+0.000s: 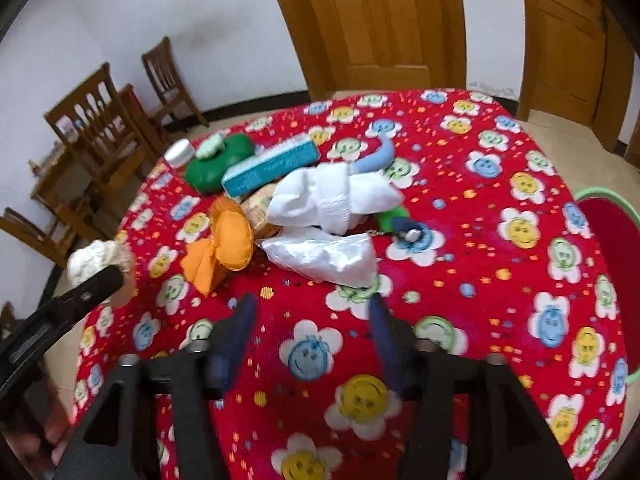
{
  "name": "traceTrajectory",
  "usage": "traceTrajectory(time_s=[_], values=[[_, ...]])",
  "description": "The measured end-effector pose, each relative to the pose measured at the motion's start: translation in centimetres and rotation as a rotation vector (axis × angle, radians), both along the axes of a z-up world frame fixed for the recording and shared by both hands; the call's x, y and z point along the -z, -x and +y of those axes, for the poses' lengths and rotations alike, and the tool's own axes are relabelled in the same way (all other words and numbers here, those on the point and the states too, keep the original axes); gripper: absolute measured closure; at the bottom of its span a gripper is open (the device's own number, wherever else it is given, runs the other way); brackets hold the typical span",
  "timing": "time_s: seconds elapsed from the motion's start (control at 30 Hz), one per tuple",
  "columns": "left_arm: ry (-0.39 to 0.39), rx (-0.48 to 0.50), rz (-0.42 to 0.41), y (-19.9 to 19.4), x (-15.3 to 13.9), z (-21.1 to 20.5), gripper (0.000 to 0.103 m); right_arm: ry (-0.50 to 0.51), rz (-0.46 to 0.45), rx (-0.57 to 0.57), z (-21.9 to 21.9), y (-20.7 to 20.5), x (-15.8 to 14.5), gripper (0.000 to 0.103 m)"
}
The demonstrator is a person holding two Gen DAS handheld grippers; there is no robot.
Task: Collect trash
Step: 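Lift the paper ball with left while right reaches toward the white plastic bags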
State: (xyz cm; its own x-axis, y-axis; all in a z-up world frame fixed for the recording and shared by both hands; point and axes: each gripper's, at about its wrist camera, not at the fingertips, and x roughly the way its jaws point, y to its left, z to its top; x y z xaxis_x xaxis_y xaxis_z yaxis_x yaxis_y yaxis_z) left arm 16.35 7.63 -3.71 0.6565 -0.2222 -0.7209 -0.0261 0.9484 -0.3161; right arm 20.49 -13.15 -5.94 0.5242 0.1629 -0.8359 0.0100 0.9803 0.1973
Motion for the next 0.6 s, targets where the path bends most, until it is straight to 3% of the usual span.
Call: traceTrajectory(time_s=[0.47,0.6], values=[[0.043,0.025,-0.001,-0.4,0.7,0.2,0.054,0.119,-0.024,0.062,1.6,-3.6,1.9,0.032],[0.046,0.020,0.002,-0.4,0.8,0.2,0.054,0.109,-0.039,0.063,1.4,-4.0,2.3,0.032]])
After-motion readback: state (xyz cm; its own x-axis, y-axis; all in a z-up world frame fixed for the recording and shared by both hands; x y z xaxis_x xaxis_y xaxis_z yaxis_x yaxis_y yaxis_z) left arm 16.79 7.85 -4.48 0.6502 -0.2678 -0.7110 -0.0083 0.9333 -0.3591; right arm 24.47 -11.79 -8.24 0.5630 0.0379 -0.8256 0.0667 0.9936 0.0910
